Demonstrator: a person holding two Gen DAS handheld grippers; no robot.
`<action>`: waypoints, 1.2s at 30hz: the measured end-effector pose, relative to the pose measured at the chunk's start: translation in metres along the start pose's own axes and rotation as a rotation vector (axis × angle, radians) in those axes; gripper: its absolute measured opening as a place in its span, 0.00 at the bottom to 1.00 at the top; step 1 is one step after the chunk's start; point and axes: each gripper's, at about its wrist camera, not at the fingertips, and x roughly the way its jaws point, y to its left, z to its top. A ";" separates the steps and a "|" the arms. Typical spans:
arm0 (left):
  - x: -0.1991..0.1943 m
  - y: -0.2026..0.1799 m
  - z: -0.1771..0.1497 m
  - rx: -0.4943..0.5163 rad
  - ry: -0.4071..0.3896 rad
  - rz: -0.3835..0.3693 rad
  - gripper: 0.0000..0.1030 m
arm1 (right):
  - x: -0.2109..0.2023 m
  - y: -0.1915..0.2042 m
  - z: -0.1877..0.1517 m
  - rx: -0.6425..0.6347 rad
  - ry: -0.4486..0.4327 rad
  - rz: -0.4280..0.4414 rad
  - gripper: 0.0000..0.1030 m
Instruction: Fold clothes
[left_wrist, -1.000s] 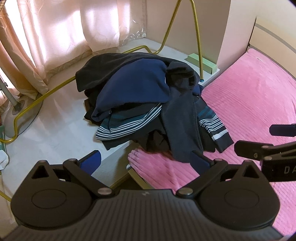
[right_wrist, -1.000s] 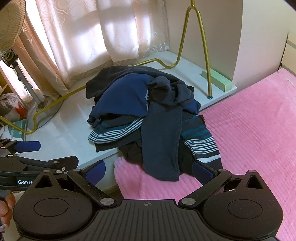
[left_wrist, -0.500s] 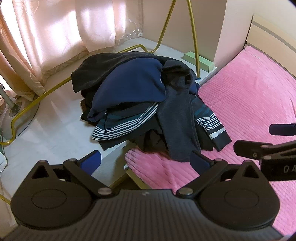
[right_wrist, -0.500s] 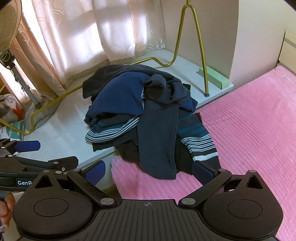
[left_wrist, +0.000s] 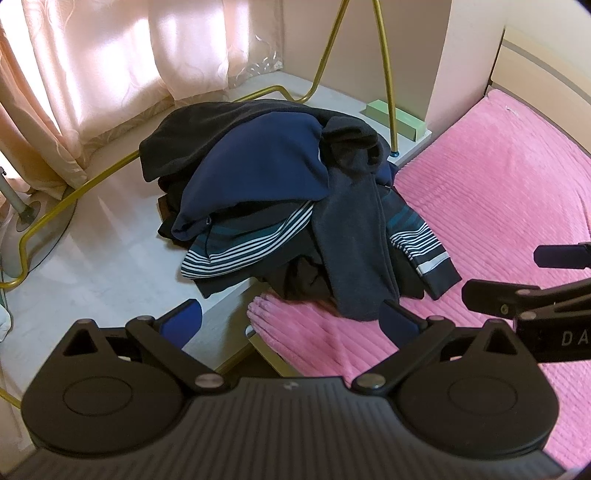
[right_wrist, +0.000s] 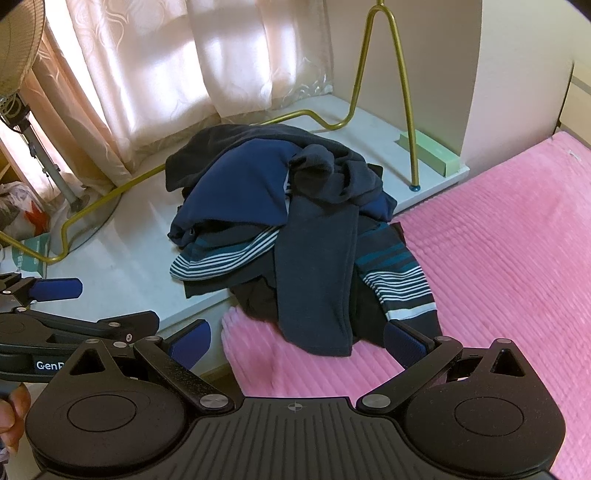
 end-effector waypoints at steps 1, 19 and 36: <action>0.000 0.000 0.000 0.000 0.000 -0.001 0.98 | 0.000 0.000 0.000 0.000 0.001 -0.001 0.99; 0.006 0.005 0.000 0.014 0.001 -0.016 0.98 | 0.006 0.004 0.001 0.004 0.013 -0.021 0.99; 0.010 0.035 -0.001 0.110 0.005 -0.098 0.97 | 0.008 0.025 -0.006 0.108 -0.003 -0.094 0.99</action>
